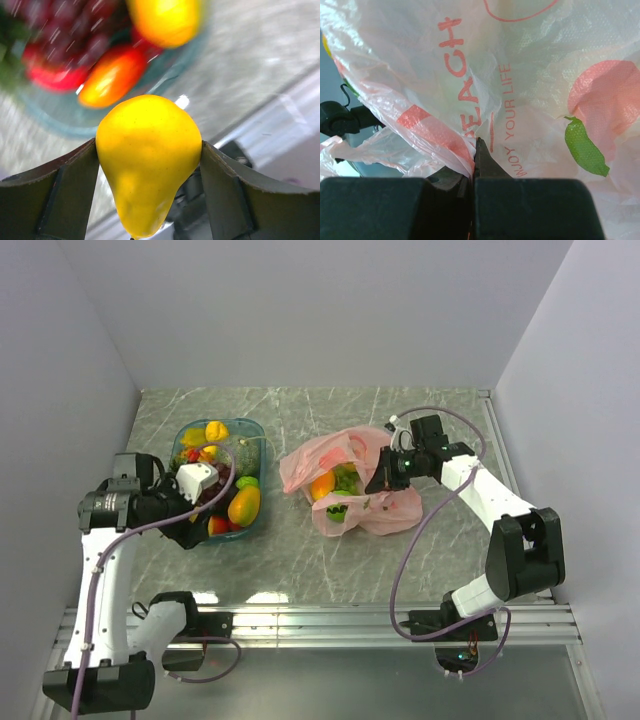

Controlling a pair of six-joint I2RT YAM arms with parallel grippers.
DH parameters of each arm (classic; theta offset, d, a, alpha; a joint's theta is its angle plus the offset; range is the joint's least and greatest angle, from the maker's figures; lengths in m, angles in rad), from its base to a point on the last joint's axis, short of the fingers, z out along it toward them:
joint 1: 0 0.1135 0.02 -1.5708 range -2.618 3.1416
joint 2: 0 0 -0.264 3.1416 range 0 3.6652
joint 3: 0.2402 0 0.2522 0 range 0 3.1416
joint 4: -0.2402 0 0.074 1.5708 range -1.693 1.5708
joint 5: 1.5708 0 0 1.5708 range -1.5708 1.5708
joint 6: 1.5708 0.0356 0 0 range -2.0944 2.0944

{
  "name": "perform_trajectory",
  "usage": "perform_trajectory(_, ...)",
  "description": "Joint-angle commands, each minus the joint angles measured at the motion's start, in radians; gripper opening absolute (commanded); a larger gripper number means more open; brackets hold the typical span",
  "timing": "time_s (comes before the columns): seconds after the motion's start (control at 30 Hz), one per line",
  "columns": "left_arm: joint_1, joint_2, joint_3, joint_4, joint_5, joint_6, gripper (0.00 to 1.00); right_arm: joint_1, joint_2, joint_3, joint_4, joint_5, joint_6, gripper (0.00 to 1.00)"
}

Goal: Place the fake fruits into the plastic bag and tie a complex knot

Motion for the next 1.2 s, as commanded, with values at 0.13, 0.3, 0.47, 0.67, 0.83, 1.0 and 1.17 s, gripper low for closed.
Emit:
perform_trajectory(0.13, -0.199, 0.092, 0.147, 0.198, 0.381, -0.136, 0.52, 0.009, -0.021, 0.073, 0.015, -0.004, -0.012, 0.0)
perform_trajectory(0.3, -0.492, 0.19, 0.099, 0.645, 0.183, -0.405, 0.53, 0.012, -0.028, 0.082, -0.006, 0.005, -0.036, 0.0)
perform_trajectory(0.47, -0.698, 0.388, 0.148, 0.846, 0.021, -0.422, 0.54, 0.014, -0.062, 0.077, -0.023, 0.002, -0.071, 0.0)
perform_trajectory(0.67, -0.825, 0.593, 0.184, 0.978, -0.018, -0.364, 0.53, 0.012, -0.099, 0.068, -0.051, 0.002, -0.116, 0.0)
perform_trajectory(0.83, -0.835, 0.698, 0.211, 1.142, -0.085, -0.385, 0.56, 0.012, -0.108, 0.059, -0.061, -0.004, -0.144, 0.0)
perform_trajectory(1.0, -0.836, 0.837, 0.315, 1.28, -0.289, -0.447, 0.7, 0.008, -0.11, 0.042, -0.055, -0.01, -0.154, 0.0)
perform_trajectory(1.17, -0.833, 0.931, 0.418, 1.229, -0.329, -0.453, 0.99, -0.022, -0.104, 0.069, -0.054, -0.016, -0.151, 0.0)
